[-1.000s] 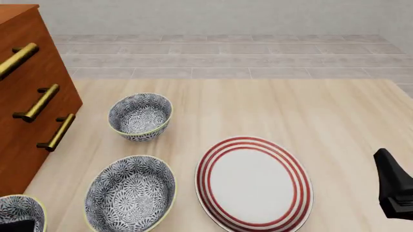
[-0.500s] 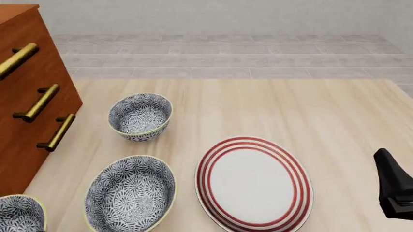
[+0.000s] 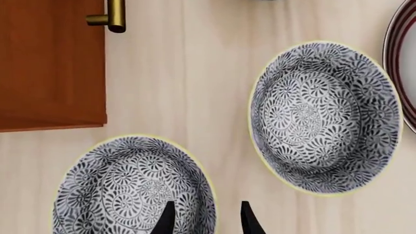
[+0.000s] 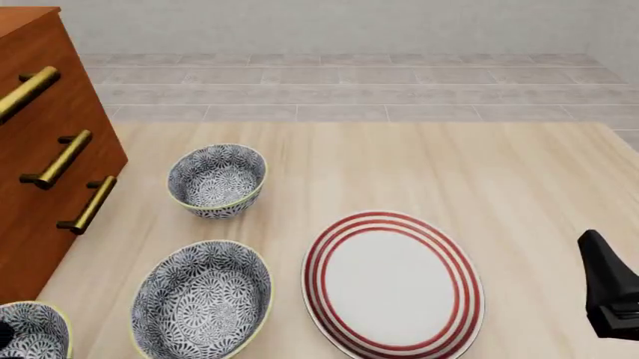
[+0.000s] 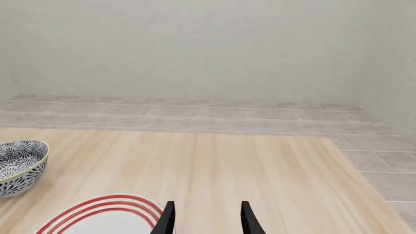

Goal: Put the bowl at the front on the plate.

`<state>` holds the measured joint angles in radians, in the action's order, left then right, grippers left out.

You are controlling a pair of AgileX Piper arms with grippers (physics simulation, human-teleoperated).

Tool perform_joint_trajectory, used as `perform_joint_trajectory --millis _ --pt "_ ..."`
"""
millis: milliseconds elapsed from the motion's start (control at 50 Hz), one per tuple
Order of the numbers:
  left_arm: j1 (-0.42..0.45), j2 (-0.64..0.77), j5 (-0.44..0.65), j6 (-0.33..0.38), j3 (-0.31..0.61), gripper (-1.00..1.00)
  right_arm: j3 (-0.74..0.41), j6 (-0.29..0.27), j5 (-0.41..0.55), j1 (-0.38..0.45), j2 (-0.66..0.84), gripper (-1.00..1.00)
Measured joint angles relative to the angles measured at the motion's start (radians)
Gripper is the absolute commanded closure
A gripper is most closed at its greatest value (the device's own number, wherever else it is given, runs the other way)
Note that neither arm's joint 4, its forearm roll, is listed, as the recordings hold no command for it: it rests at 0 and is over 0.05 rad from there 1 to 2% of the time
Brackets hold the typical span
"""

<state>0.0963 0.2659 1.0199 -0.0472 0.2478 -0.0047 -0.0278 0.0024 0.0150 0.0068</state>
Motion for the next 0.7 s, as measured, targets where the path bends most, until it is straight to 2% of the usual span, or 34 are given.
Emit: perform_joint_trajectory --millis 420,440,700 --pt "-0.037 0.045 -0.112 0.037 -0.089 -1.0 0.0 -0.001 0.002 0.001 -0.002 -1.0" --pt "-0.036 0.047 -0.115 0.036 -0.091 1.0 0.0 -0.001 0.002 0.001 -0.001 -1.0" --pt "-0.021 0.041 -0.127 0.016 -0.098 1.0 -0.001 -0.001 0.001 0.001 -0.001 -1.0"
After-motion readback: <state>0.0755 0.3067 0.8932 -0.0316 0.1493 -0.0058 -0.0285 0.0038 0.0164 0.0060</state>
